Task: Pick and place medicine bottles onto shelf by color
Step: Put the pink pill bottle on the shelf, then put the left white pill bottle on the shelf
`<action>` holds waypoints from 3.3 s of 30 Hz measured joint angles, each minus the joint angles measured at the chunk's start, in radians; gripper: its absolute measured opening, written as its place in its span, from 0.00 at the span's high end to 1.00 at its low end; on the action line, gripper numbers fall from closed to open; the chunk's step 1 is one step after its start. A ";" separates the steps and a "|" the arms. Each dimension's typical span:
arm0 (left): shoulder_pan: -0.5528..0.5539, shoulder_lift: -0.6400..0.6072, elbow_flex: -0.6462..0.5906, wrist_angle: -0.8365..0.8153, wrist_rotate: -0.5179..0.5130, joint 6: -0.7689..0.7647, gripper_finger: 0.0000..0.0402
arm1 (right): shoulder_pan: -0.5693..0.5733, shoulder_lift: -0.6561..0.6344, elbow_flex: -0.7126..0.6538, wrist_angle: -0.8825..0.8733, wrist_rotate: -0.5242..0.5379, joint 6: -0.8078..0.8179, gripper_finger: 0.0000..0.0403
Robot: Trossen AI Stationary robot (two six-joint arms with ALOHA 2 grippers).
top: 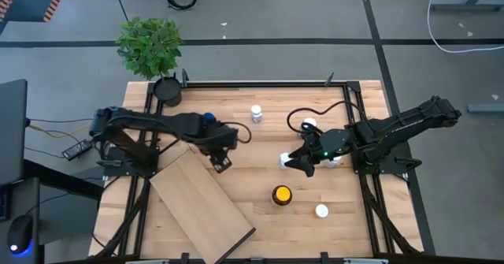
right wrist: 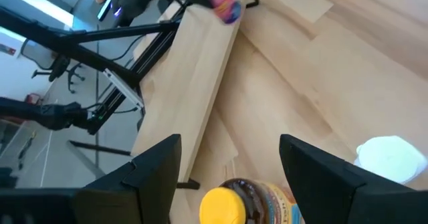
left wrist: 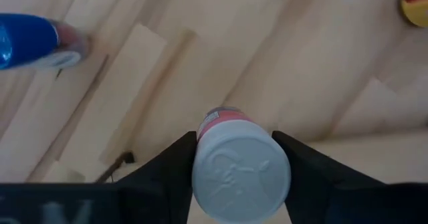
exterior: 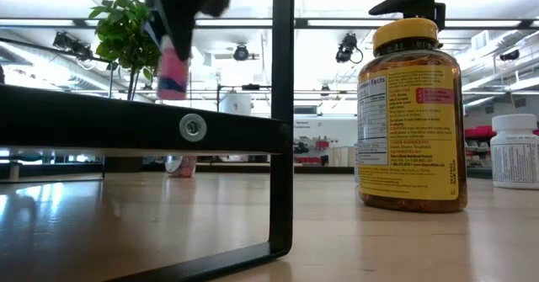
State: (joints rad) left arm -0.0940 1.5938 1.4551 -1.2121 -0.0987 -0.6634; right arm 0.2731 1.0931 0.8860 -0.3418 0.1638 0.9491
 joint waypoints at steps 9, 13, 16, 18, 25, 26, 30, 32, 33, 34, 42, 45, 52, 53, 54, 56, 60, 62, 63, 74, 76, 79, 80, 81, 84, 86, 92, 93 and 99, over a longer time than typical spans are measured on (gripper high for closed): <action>-0.180 -0.088 -0.020 -0.105 -0.086 0.109 0.53 | 0.000 0.000 0.000 0.000 0.022 -0.011 0.35; -0.243 -0.169 -0.120 -0.102 -0.086 0.174 0.54 | -0.002 0.000 0.000 0.000 0.022 -0.010 0.35; -0.285 -0.274 -0.216 -0.071 -0.075 0.177 0.56 | -0.002 0.000 0.000 0.000 0.022 -0.009 0.35; -0.311 -0.352 -0.275 -0.066 -0.060 0.177 0.56 | -0.001 0.000 0.000 0.000 0.022 -0.007 0.35; -0.375 -0.554 -0.381 -0.060 0.024 0.250 0.52 | -0.001 0.000 0.000 0.000 0.022 0.023 0.35; -0.390 -0.568 -0.391 -0.068 0.043 0.286 0.52 | -0.001 0.000 0.000 0.000 0.022 0.036 0.35; -0.445 -0.592 -0.419 -0.093 0.063 0.439 0.55 | -0.001 0.000 0.000 0.000 0.028 0.144 0.35; -0.469 -0.594 -0.435 -0.100 0.063 0.534 0.55 | 0.001 0.000 0.000 0.000 0.059 0.216 0.35; -0.478 -0.597 -0.445 -0.100 0.064 0.565 0.54 | 0.006 0.000 0.000 0.001 0.085 0.253 0.35; -0.487 -0.602 -0.460 -0.099 0.071 0.584 0.53 | 0.013 0.000 0.000 0.002 0.116 0.286 0.35; -0.576 -0.739 -0.629 -0.062 0.102 0.633 0.53 | 0.078 0.000 0.000 0.069 0.310 0.340 0.35; -0.586 -0.777 -0.664 -0.036 0.092 0.649 0.54 | 0.097 0.000 0.000 0.073 0.357 0.376 0.35; -0.589 -0.777 -0.658 -0.042 0.094 0.649 0.48 | 0.111 0.001 0.000 0.073 0.453 0.385 0.35; -0.589 -0.777 -0.658 -0.042 0.095 0.649 0.47 | 0.112 0.001 0.000 0.073 0.457 0.386 0.35; -0.589 -0.777 -0.658 -0.042 0.094 0.649 0.47 | 0.112 0.001 0.000 0.075 0.458 0.386 0.35; -0.589 -0.777 -0.658 -0.041 0.095 0.649 0.46 | 0.112 0.001 0.000 0.077 0.461 0.386 0.35; -0.589 -0.774 -0.658 -0.026 0.095 0.641 0.46 | 0.112 0.001 0.000 0.077 0.461 0.376 0.35; -0.589 -0.769 -0.657 0.004 0.096 0.631 0.48 | 0.112 0.001 0.000 0.076 0.461 0.366 0.35; -0.589 -0.766 -0.657 0.009 0.098 0.630 0.48 | 0.112 0.001 0.000 0.077 0.461 0.361 0.35; -0.588 -0.696 -0.568 -0.063 0.099 0.597 0.50 | 0.112 0.001 0.000 0.076 0.435 0.326 0.35; -0.588 -0.685 -0.507 -0.089 0.088 0.597 0.49 | 0.112 0.001 0.000 0.076 0.424 0.323 0.35; -0.586 -0.674 -0.423 -0.097 0.036 0.597 0.46 | 0.112 0.001 0.000 0.077 0.412 0.311 0.35; -0.580 -0.668 -0.398 -0.090 0.010 0.597 0.46 | 0.112 0.001 0.000 0.077 0.409 0.305 0.35; -0.571 -0.661 -0.373 -0.086 -0.019 0.598 0.46 | 0.112 0.001 0.000 0.078 0.405 0.299 0.35; -0.518 -0.631 -0.305 -0.078 -0.151 0.598 0.46 | 0.112 0.001 0.000 0.080 0.404 0.283 0.35; -0.455 -0.608 -0.270 -0.058 -0.242 0.598 0.47 | 0.112 0.001 0.000 0.081 0.404 0.275 0.35; -0.193 -0.481 -0.181 0.092 -0.247 0.544 0.50 | 0.111 0.001 0.000 0.083 0.404 0.224 0.35; -0.159 -0.458 -0.160 0.099 -0.236 0.539 0.50 | 0.109 0.001 0.000 0.083 0.403 0.205 0.35; -0.004 -0.324 -0.013 0.182 -0.229 0.460 0.51 | 0.020 0.001 0.012 0.041 0.250 0.077 0.35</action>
State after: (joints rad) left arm -0.0978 1.2700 1.4426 -1.0301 -0.3276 -0.2037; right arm 0.2927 1.0939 0.8980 -0.3011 0.4137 1.0257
